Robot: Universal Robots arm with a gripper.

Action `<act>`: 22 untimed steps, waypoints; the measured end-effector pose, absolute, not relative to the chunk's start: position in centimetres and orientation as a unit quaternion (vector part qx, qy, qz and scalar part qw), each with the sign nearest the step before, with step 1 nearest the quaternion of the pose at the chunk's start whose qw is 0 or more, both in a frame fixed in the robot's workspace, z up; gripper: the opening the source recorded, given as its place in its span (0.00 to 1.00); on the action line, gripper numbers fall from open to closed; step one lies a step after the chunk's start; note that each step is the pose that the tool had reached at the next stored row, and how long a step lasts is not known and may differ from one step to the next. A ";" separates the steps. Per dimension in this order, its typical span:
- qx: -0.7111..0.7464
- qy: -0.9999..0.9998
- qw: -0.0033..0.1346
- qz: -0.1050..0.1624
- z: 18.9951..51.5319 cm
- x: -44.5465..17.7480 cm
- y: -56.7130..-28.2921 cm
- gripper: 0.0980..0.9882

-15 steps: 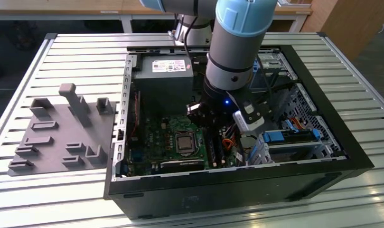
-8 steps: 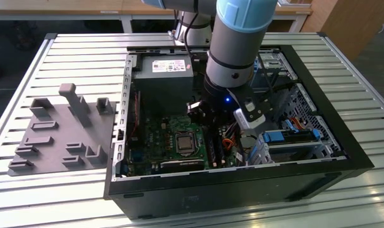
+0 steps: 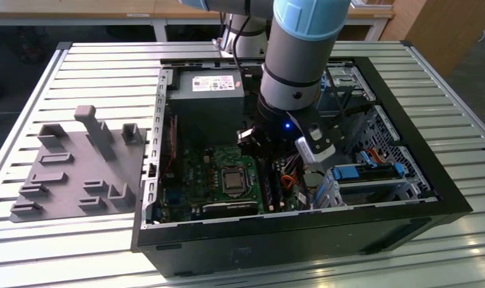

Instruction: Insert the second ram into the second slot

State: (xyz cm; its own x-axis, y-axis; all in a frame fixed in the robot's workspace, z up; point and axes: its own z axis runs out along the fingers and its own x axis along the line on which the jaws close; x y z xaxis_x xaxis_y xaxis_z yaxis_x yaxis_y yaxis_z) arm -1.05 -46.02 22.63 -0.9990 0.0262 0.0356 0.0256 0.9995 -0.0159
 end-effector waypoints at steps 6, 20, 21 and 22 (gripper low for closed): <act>-0.013 -1.000 0.018 0.008 22.2 -1.0 -46.0 0.01; -0.013 -1.000 0.018 0.008 21.8 -0.9 -46.0 0.01; -0.013 -1.000 0.018 0.008 21.7 -0.9 -46.0 0.01; -0.013 -1.000 0.018 0.008 21.7 -0.9 -46.0 0.01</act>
